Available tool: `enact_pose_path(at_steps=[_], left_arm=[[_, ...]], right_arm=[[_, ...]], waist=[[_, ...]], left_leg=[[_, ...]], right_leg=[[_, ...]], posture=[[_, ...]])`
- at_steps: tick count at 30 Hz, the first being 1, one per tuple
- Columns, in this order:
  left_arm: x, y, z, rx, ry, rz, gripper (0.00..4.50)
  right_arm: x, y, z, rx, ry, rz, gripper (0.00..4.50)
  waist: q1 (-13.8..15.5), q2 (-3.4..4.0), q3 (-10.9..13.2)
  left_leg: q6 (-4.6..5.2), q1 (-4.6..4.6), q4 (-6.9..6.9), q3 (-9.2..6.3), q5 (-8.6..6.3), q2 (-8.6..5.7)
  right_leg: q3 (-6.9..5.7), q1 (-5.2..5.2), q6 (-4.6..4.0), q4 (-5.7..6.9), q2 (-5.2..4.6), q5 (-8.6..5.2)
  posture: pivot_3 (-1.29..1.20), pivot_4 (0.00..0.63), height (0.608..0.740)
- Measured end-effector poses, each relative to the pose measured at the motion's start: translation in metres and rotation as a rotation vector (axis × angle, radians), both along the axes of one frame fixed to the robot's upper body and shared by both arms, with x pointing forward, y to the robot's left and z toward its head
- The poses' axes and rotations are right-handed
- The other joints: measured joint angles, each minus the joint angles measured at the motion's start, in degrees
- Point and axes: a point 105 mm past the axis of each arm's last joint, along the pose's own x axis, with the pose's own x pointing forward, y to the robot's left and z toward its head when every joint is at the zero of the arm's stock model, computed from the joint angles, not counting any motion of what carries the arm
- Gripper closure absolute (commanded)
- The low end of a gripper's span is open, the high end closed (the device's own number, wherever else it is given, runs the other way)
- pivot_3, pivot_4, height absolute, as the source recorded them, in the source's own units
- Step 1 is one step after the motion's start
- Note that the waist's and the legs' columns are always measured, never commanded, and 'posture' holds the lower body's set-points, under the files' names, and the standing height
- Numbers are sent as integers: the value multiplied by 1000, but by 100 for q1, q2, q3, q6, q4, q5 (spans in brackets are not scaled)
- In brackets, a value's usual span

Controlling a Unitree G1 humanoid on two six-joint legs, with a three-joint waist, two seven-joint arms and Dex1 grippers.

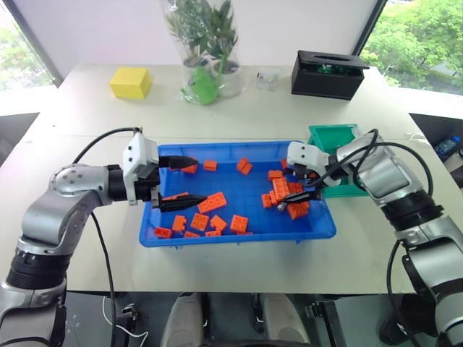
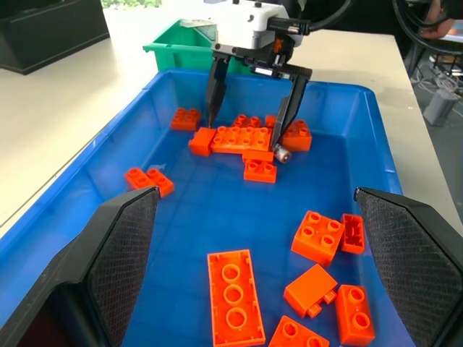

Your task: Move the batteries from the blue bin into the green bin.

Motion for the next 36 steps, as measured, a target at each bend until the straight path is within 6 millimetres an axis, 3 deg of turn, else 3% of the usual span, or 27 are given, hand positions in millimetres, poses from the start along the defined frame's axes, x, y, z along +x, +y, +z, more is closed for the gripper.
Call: enact_pose_path(at_steps=[5, 8, 9, 10, 17, 19, 23, 25, 27, 28, 32, 36], left_arm=[[0, -1, 1, -6, -1, -4, 0], [1, -1, 2, -9, -5, -6, 0], [1, -1, 3, -9, -8, -7, 0], [1, -1, 3, -9, -9, -7, 0], [2, -1, 4, -10, -9, -9, 0], [3, -1, 5, -10, -12, -11, 0], [3, -2, 6, -13, -16, -20, 0], [3, -3, 6, -15, -14, -21, 0], [4, -3, 4, -17, -8, -20, 0], [5, -4, 4, -18, -6, -22, 0], [8, -5, 4, -21, -2, -25, 0], [10, -5, 7, -25, -16, -26, 0]], right_arm=[[-1, -1, -2, -18, 13, 8, 14], [0, -1, -3, -16, 18, 3, 815], [0, -1, -3, -16, 18, 3, 1270], [0, -1, -3, -16, 18, 2, 1381], [2, 11, -1, 49, 25, -13, 1381], [-2, 31, 1, 102, 48, 19, 1381], [-20, 98, 11, 231, 62, 156, 1381], [-24, 117, 13, 250, 46, 191, 1381], [-27, 130, 8, 243, 38, 213, 367], [-29, 133, 6, 235, 36, 223, 35], [-25, 130, 2, 191, 13, 234, 35], [-15, 101, 33, 89, -80, 294, 35]], waist=[[5, -10, -6], [0, -21, -13], [-1, -24, -15], [-2, -25, -15], [-37, -25, -15], [-47, -23, -14], [-26, -20, -12], [6, -21, -13], [32, -21, -13], [35, -21, -13], [9, -22, -12], [0, -21, -10]], left_leg=[[0, 1, 0, 1, 0, 0], [0, 8, 0, 0, 0, 0], [0, 9, 0, 0, 0, 0], [0, 10, 0, -1, 0, 0], [0, 11, -1, -4, 0, 3], [0, 8, -3, -5, 0, 4], [0, 1, -7, -10, 0, 5], [-1, -2, -6, -8, 0, 3], [-1, -2, -2, -5, 0, -1], [-1, -5, 0, -4, 0, -2], [-1, -6, 3, -6, 0, -7], [-1, -5, -5, -5, 0, -4]], right_leg=[[-1, 3, 0, 0, 0, 0], [-2, 9, -1, -1, 0, -1], [-2, 11, -1, -1, 0, -1], [-2, 12, -2, -1, 0, -1], [-2, 8, -1, 1, 2, 0], [-2, -1, 4, 7, 3, 3], [-3, -12, 11, 15, 9, 6], [-6, -8, 10, 13, 5, 6], [-7, -1, 2, 9, -3, 2], [-7, 0, -3, 7, -8, -1], [-5, 0, -2, 2, -13, -1], [-8, -6, 9, 5, -3, 4]], posture=[[0, 150, 736], [0, 150, 736], [0, 150, 736], [0, 150, 736], [0, 150, 736], [0, 150, 736], [0, 150, 736], [0, 150, 736], [0, 150, 736], [0, 150, 736], [0, 150, 736], [0, 150, 736]])
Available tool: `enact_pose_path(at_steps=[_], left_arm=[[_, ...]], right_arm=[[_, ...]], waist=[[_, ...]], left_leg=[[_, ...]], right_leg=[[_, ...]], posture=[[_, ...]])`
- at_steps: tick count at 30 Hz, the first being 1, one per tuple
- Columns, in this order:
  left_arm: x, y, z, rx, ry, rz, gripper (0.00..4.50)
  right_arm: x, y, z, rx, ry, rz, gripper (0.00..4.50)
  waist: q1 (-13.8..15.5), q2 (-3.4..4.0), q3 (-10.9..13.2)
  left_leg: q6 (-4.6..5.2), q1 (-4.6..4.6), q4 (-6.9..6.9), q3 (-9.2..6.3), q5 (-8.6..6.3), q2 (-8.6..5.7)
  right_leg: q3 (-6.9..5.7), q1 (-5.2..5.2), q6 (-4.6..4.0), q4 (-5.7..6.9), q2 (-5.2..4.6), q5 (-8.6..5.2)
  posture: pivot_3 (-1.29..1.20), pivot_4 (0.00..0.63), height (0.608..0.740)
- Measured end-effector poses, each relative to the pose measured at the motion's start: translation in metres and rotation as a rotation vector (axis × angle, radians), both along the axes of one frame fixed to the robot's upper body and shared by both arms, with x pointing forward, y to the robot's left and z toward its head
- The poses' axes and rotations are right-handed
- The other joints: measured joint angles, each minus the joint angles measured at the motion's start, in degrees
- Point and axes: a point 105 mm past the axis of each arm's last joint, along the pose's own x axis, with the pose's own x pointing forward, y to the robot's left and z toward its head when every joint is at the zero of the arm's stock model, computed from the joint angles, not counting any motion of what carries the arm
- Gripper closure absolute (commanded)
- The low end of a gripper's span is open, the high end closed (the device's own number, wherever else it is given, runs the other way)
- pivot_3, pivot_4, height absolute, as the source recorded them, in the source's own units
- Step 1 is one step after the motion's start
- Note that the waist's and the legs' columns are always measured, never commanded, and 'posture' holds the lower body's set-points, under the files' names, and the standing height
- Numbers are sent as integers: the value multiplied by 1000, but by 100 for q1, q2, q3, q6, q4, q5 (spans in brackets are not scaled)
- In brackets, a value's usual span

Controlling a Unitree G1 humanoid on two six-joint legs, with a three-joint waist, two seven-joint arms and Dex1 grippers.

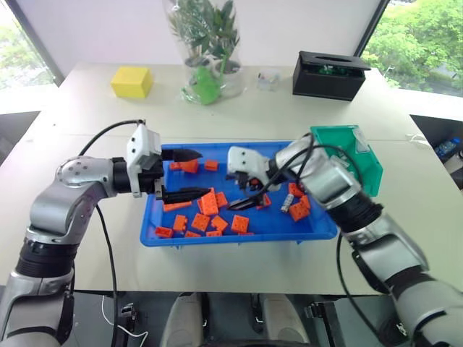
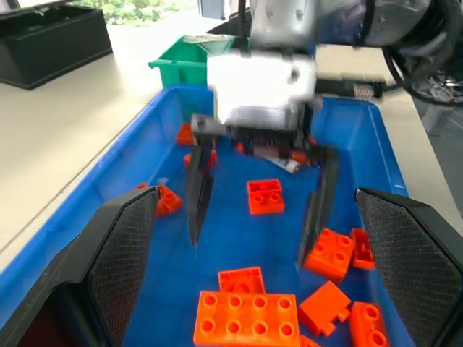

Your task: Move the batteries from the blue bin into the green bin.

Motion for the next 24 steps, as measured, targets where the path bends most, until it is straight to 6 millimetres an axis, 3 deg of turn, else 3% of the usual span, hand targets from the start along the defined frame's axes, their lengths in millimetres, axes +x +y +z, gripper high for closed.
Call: enact_pose_path(at_steps=[5, 12, 18, 24], left_arm=[[1, 2, -1, 3, 1, 9, 0], [2, 1, -2, 1, 0, 13, 0], [1, 3, -5, 4, 9, 18, 0], [1, 3, -5, 7, 7, 21, 0]], right_arm=[[7, -45, 21, -186, -149, 157, 35], [24, -78, 4, -354, -245, 313, 35], [20, -88, -14, -452, -313, 491, 35], [14, -83, -28, -488, -376, 622, 35]], waist=[[-11, -1, 1], [-42, 1, 2], [-36, 3, 5], [-10, 4, 6]], left_leg=[[0, 1, -4, 9, 0, 1], [-1, 5, -3, 16, 1, 4], [-1, 4, -3, 15, 1, 5], [-2, 5, 0, 14, 1, 5]], right_leg=[[-1, 0, 0, -4, 4, -2], [2, -2, -1, -1, 5, -2], [2, -1, -1, -1, 3, -2], [2, 4, -10, -1, -1, -7]], posture=[[0, 150, 736], [0, 150, 736], [0, 150, 736], [0, 150, 736]])
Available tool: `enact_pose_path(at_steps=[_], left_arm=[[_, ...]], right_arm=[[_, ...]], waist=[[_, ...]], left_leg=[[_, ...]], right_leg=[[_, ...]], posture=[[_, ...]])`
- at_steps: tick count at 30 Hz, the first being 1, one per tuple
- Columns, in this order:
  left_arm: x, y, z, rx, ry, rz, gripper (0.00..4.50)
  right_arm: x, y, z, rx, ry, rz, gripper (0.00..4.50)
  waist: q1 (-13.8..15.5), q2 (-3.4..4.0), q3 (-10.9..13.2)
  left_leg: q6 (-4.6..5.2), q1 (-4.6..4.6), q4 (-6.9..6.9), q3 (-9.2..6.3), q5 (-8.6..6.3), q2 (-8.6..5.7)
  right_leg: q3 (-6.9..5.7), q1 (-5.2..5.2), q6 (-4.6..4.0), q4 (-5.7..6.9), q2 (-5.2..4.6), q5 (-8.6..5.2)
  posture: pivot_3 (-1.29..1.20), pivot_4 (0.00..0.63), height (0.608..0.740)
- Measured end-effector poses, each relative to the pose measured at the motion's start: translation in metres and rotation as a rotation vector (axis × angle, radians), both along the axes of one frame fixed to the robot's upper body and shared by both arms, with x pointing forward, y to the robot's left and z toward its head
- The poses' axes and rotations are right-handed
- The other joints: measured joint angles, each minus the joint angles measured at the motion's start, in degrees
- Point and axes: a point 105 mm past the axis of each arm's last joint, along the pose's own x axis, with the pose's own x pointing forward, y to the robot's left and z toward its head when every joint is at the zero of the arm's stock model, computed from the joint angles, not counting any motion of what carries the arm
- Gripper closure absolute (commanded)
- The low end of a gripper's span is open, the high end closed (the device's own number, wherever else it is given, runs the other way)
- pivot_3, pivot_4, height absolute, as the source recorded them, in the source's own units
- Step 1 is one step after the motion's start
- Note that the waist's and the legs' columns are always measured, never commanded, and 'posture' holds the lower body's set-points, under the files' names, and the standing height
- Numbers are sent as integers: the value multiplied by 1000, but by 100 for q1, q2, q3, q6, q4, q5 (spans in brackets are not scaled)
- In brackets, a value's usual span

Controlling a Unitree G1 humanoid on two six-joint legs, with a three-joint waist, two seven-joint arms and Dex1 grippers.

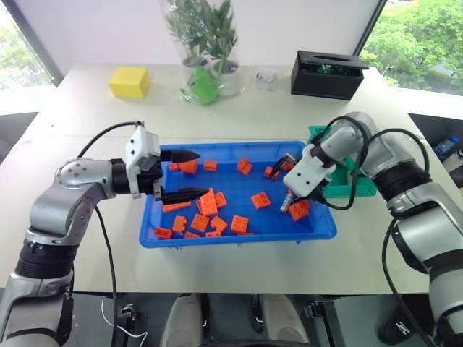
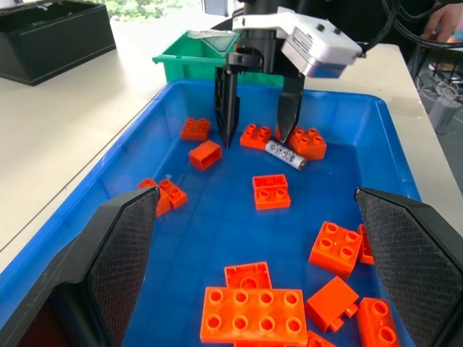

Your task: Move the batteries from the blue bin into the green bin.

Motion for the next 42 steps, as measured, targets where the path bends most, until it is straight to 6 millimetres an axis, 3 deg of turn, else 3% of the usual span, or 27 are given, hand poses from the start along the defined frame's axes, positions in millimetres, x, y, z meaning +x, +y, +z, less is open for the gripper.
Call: enact_pose_path(at_steps=[2, 7, 11, 12, 17, 20, 23, 25, 28, 31, 33, 34, 36, 39, 42], left_arm=[[0, 0, 0, 0, 0, 0, 0], [0, 0, 1, 0, -2, 0, 0], [0, 0, 1, 0, -3, -1, 0], [0, 0, 1, 0, -3, -1, 0], [0, 0, 1, 1, -2, -1, 0], [0, 0, 0, 1, 1, 0, 0], [-1, 1, -2, 1, 9, 4, 0], [0, 3, -3, 0, 11, 10, 0], [0, 6, -6, 4, 22, 25, 0], [1, 17, -11, 7, 45, 63, 0], [1, 19, -10, 10, 44, 71, 0], [1, 20, -9, 12, 42, 70, 0], [1, 22, -8, 16, 41, 74, 0], [7, 30, -5, 13, 45, 101, 0], [12, 35, 6, -2, 16, 127, 0]], right_arm=[[-2, 4, -5, 0, 3, 22, 35], [-3, 7, -10, -6, 2, 42, 2322], [-4, 8, -13, -3, 9, 46, 4450], [-4, 8, -13, -2, 9, 45, 4489], [1, 10, -4, 79, 25, -49, 4489], [9, 13, 25, 263, 31, -197, 4489], [22, -2, 70, 539, 62, -477, 4489], [31, -23, 91, 709, 108, -703, 4489], [33, -68, 105, 853, 100, -979, 4489], [25, -113, 88, 898, 83, -1208, 4489], [22, -127, 70, 895, 79, -1307, 4489], [21, -134, 62, 901, 76, -1361, 3404], [18, -142, 55, 921, 75, -1428, 2462], [16, -139, 62, 995, 68, -1425, 866], [14, -134, 72, 1026, 38, -1368, 866]], waist=[[-2, 0, 0], [-12, -1, -1], [-20, 0, 0], [-18, 0, 0], [-13, 1, 1], [-4, 3, 2], [20, 3, 2], [38, 3, 2], [48, 3, 2], [23, 1, 1], [-23, 6, 3], [-34, 11, 4], [-37, 15, 7], [-29, 16, 7], [-7, 16, 7]], left_leg=[[0, 0, 0, 1, 0, 0], [-1, 6, 0, -1, 1, 0], [-1, 6, 0, 0, 1, 0], [-1, 6, 0, -1, 1, 0], [-1, 5, 0, -2, 1, 2], [-2, 5, 0, -14, 1, 3], [-2, 4, 0, -19, 1, 5], [-2, 3, 0, -22, 1, 7], [-1, -1, -2, -22, 0, 3], [5, -3, -6, -16, -4, 3], [5, -2, -5, -3, -4, 0], [5, 0, -5, -1, -4, 0], [4, 1, -5, -2, -3, 1], [3, 3, -5, -4, -2, 2], [4, 0, -4, -3, -2, 1]], right_leg=[[0, 0, -1, 1, -2, -1], [0, 4, -2, 3, 0, -1], [0, 3, -1, 4, 0, 0], [0, 3, -2, 4, 0, -1], [0, 3, -2, 4, -2, -1], [0, 1, -1, 6, -3, 1], [-1, 2, -5, 6, -6, -1], [-1, 2, -6, 5, -16, -2], [-1, 2, -10, -5, -23, -3], [-1, 0, -9, -12, -24, -3], [5, -5, -8, -12, -18, -2], [7, -8, -7, -8, -15, -2], [8, -12, -7, -2, -6, -2], [8, -13, -4, 2, 3, -1], [8, -9, -2, -3, 2, 0]], posture=[[0, 150, 736], [0, 150, 736], [0, 150, 736], [0, 150, 736], [0, 150, 736], [0, 150, 736], [0, 150, 736], [0, 150, 736], [0, 150, 736], [0, 150, 736], [0, 150, 736], [0, 150, 736], [0, 150, 736], [0, 150, 736], [0, 150, 736]])
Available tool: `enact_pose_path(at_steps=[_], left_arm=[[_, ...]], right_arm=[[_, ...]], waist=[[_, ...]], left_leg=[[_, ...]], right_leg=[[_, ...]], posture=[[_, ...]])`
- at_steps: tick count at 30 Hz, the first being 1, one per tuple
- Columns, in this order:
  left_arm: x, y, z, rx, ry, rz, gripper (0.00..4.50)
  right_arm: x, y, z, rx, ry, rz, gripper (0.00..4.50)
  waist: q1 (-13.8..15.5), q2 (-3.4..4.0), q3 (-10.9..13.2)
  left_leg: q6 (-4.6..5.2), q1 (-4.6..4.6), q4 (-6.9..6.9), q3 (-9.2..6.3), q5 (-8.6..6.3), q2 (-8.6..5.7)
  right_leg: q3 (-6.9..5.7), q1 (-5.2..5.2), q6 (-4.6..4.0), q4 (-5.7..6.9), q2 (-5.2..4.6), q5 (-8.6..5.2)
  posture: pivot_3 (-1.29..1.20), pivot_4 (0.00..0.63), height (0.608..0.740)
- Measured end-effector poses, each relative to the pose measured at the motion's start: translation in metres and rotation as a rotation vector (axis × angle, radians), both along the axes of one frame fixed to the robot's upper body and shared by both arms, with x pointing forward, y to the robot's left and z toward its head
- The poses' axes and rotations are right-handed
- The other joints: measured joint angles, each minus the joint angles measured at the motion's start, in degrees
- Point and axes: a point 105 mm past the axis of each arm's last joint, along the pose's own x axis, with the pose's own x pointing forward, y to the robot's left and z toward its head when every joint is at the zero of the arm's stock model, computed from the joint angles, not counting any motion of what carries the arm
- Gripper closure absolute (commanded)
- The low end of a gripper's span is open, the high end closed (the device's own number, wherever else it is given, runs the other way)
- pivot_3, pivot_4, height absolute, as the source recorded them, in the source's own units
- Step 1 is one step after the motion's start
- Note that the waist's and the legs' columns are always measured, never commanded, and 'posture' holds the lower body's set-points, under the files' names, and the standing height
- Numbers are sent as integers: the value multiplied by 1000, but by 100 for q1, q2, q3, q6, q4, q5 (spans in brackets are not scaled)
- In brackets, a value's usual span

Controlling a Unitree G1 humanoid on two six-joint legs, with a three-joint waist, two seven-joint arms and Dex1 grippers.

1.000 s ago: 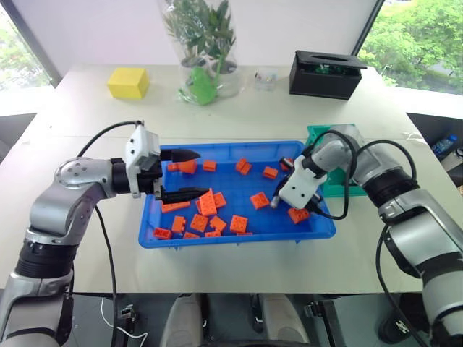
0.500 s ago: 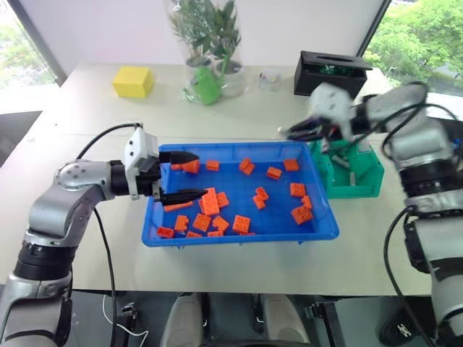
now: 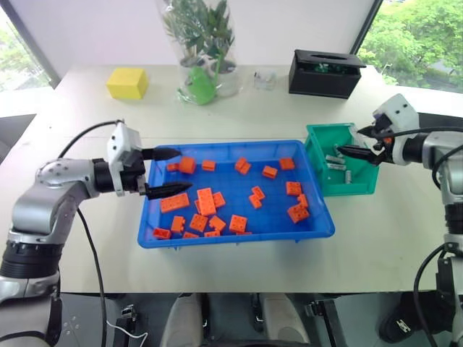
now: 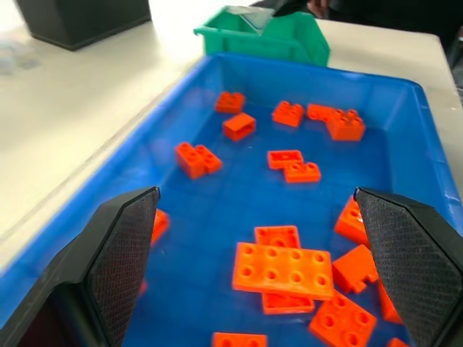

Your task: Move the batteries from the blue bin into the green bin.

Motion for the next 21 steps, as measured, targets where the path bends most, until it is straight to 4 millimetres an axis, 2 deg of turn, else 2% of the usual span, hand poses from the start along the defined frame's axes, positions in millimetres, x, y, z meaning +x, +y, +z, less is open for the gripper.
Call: enact_pose_path(at_steps=[4, 8, 11, 14, 21], left_arm=[[2, 16, 6, -3, -6, 54, 0], [-3, 40, 13, 13, 9, 110, 0], [-17, 70, 18, 56, 40, 158, 0], [-30, 97, 18, 78, 77, 207, 0], [-44, 142, 19, 130, 101, 304, 0]], right_arm=[[-17, -13, 10, -6, -35, 74, 866], [-50, -41, 25, -44, -55, 156, 866], [-76, -76, 12, -33, 28, 141, 866], [-89, -102, -2, 23, 76, 84, 866], [-94, -124, -15, 57, 68, 25, 866]], waist=[[39, 4, 3], [30, 1, 4], [0, 2, 3], [-63, 15, 2], [-154, 19, 4]], left_leg=[[3, -10, 0, 8, -2, -5], [6, -12, -2, 8, -4, -3], [6, 3, -2, 17, -4, 0], [4, 14, -1, 18, -2, 4], [1, 9, -7, 12, -2, 11]], right_leg=[[-1, 0, 15, -6, -7, 5], [-5, 3, 15, -15, -7, 3], [-4, 11, 1, -18, -8, -5], [7, 10, -6, -16, -8, -8], [7, -3, -18, -10, -11, -15]], posture=[[0, 150, 736], [0, 150, 736], [0, 150, 736], [0, 150, 736], [0, 150, 736]])
